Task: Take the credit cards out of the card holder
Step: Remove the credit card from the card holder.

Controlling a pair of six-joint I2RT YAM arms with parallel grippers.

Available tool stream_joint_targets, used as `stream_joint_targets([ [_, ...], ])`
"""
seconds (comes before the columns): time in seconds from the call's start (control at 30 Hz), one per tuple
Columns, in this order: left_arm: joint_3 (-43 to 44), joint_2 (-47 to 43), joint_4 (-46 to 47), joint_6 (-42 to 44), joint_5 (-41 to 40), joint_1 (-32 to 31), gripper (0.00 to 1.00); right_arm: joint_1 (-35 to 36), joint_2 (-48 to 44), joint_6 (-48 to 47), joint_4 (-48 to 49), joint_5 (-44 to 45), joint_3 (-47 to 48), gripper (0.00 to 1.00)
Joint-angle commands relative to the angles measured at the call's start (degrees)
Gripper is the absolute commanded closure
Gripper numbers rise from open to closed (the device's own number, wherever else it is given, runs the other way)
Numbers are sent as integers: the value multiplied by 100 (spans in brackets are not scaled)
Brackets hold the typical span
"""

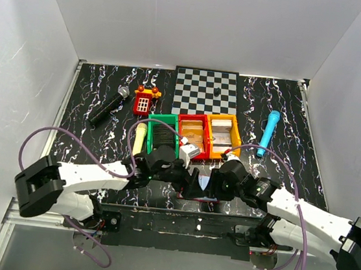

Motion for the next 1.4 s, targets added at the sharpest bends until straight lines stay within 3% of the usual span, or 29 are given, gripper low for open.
stream_joint_targets([
  [0.0, -481, -719, -363, -204, -926, -3, 24, 17, 51, -108, 348, -157, 108, 47],
  [0.23, -991, -1169, -399, -985, -1666, 199, 24, 79, 323, -485, -27, 167, 450, 44],
  [0.43, -975, -853, -460, -1487, -1430, 428, 32, 157, 262, -1513, -846, 826, 978, 44],
  [0.63, -799, -502, -864, -1699, -1526, 446, 41, 754, 332, -2173, -908, 1354, 1092, 45],
  [0.83, -561, -194, -1242, -1734, -1544, 472, 46, 1677, 1157, -2420, -917, 2075, 1505, 42],
  [0.93, -535, -141, -1295, -1760, -1570, 481, 48, 2020, 1526, -2508, -820, 2242, 1716, 36],
  [1.37, -851, -290, -1321, -1866, -1579, 542, 49, 2504, 2880, -2499, -1101, 3015, 2297, 35],
])
